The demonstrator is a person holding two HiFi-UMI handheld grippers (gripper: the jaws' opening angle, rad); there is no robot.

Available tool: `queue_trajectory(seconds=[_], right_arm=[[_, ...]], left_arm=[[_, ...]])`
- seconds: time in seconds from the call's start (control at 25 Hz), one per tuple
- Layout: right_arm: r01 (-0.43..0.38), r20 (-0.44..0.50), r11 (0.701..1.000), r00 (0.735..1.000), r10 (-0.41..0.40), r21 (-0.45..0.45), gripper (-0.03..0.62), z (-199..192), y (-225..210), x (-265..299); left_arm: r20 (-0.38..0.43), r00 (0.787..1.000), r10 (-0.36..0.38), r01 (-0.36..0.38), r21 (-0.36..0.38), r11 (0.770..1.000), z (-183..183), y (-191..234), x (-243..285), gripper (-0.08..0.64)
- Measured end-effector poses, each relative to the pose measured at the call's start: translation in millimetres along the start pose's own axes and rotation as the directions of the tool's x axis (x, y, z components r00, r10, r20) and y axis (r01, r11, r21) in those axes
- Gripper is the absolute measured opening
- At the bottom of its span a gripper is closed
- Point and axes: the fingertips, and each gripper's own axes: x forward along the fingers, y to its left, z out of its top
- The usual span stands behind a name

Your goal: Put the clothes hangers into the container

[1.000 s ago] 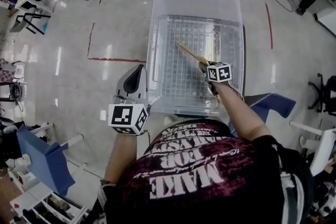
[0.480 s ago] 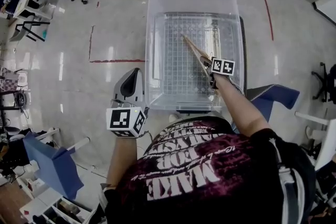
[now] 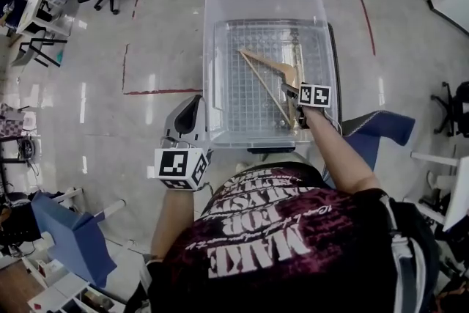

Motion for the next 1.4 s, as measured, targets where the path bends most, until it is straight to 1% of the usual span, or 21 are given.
queue_trajectory(seconds=[0.12, 0.2, 0.24, 0.28, 0.32, 0.36, 0.44, 0.56, 0.64, 0.68, 0.8, 0.88, 1.04, 1.12, 1.28, 1.4], right_arm=[[0.004, 0.053, 0.999, 0.999, -0.001, -0.051, 0.403, 6, 10, -26], [-0.031, 0.116, 0.994, 0.992, 0.043, -0.103, 0.372, 15, 27, -50], [-0.057, 0.152, 0.989, 0.985, 0.078, -0.137, 0.345, 21, 40, -63], [-0.086, 0.187, 0.981, 0.975, 0.119, -0.175, 0.331, 27, 54, -78], [-0.115, 0.221, 0.969, 0.961, 0.164, -0.22, 0.312, 33, 70, -93], [-0.139, 0.254, 0.954, 0.944, 0.209, -0.267, 0.275, 39, 86, -108], [-0.164, 0.318, 0.92, 0.905, 0.284, -0.356, 0.216, 52, 116, -140], [-0.146, 0.406, 0.88, 0.844, 0.349, -0.453, 0.131, 69, 148, -186], [-0.116, 0.449, 0.865, 0.816, 0.364, -0.489, 0.025, 76, 162, -212], [-0.106, 0.46, 0.86, 0.809, 0.367, -0.499, 0.005, 78, 168, -222], [-0.083, 0.464, 0.843, 0.803, 0.373, -0.532, 0.003, 81, 184, -245], [-0.075, 0.47, 0.831, 0.795, 0.384, -0.552, 0.003, 80, 194, -261], [-0.064, 0.501, 0.832, 0.772, 0.392, -0.551, 0.003, 81, 205, -286], [-0.034, 0.511, 0.825, 0.77, 0.381, -0.565, 0.003, 79, 209, -293], [0.029, 0.52, 0.8, 0.774, 0.362, -0.599, 0.003, 69, 219, -301], [0.048, 0.532, 0.792, 0.765, 0.363, -0.609, 0.003, 65, 231, -308]], left_arm=[[0.009, 1.0, -0.005, 0.005, -0.002, 1.0, -4, -3, -7, 0.006], [0.019, 1.0, -0.009, 0.009, -0.005, 1.0, -6, -6, -12, 0.006], [0.023, 1.0, -0.012, 0.012, -0.009, 1.0, -7, -6, -15, 0.006], [0.028, 1.0, -0.014, 0.015, -0.015, 1.0, -8, -6, -18, 0.006], [0.031, 0.999, -0.017, 0.018, -0.021, 1.0, -8, -6, -21, 0.006], [0.035, 0.999, -0.021, 0.022, -0.027, 0.999, -8, -5, -25, 0.006], [0.047, 0.998, -0.028, 0.03, -0.037, 0.999, -6, -4, -30, 0.006], [0.069, 0.997, -0.046, 0.049, -0.034, 0.998, 2, -6, -36, 0.006], [0.078, 0.995, -0.055, 0.055, -0.005, 0.998, 7, -7, -40, 0.006], [0.082, 0.995, -0.058, 0.058, 0.009, 0.998, 9, -7, -43, 0.006], [0.105, 0.992, -0.073, 0.07, 0.028, 0.997, 19, -7, -53, 0.006], [0.119, 0.99, -0.08, 0.076, 0.032, 0.997, 25, -6, -60, 0.006], [0.131, 0.988, -0.084, 0.08, 0.033, 0.996, 27, -2, -71, 0.006], [0.135, 0.987, -0.083, 0.08, 0.032, 0.996, 26, 0, -76, 0.006], [0.149, 0.986, -0.079, 0.076, 0.028, 0.997, 25, 5, -88, 0.006], [0.159, 0.984, -0.085, 0.08, 0.035, 0.996, 28, 7, -97, 0.006]])
